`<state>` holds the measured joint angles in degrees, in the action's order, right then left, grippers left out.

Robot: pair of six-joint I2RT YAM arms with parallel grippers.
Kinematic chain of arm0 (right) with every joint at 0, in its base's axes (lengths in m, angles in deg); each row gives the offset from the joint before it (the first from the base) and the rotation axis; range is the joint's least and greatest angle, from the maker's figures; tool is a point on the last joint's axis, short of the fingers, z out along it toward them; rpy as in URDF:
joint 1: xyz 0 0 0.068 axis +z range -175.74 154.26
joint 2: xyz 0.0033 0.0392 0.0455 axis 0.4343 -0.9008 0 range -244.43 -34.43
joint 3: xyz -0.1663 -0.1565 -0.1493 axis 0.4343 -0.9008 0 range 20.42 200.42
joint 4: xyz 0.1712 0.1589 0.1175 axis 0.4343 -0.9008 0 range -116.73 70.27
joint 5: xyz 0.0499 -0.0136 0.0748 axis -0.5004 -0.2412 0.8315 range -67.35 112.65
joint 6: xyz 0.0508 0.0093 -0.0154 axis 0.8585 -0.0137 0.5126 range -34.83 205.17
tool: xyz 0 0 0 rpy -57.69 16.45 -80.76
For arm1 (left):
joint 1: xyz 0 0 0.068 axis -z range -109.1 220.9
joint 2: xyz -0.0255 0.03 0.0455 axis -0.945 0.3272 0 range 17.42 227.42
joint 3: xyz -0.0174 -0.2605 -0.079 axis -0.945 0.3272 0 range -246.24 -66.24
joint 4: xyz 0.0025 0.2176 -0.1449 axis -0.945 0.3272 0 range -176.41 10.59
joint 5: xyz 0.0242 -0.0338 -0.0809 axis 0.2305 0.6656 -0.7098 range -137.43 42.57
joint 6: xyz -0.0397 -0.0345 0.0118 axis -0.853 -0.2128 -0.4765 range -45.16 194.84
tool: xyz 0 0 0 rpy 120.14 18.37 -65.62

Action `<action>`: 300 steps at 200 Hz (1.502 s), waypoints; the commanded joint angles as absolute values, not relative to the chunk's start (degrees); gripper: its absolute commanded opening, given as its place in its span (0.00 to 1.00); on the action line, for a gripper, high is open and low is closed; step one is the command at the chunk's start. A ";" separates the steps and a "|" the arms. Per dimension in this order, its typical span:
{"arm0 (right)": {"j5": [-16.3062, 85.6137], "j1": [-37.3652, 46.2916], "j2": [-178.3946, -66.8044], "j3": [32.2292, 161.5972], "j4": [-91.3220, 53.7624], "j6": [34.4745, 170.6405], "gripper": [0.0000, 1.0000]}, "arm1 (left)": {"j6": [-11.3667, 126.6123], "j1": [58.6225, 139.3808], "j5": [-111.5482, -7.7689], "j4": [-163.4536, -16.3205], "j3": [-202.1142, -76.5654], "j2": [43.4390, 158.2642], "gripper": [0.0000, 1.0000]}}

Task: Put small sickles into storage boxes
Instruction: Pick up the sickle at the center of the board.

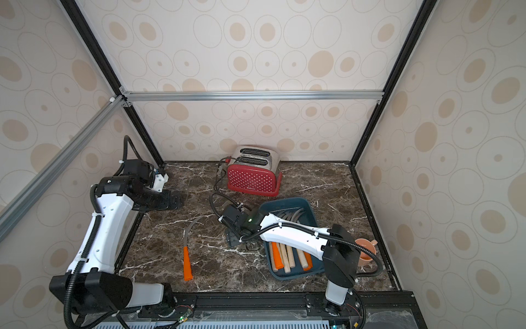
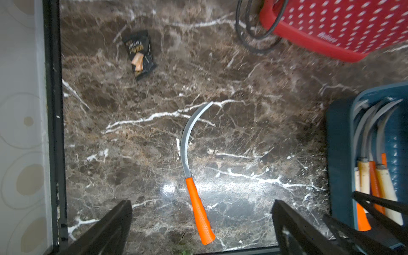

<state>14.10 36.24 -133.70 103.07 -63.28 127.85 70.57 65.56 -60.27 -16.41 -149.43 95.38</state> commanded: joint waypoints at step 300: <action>25.54 47.64 -165.98 136.44 -65.81 129.64 0.78 | 58.20 60.80 -55.09 -25.13 -165.62 103.84 0.99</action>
<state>23.52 46.99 -163.29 132.73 -64.11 129.49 59.71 62.00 -53.95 -24.74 -159.73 103.57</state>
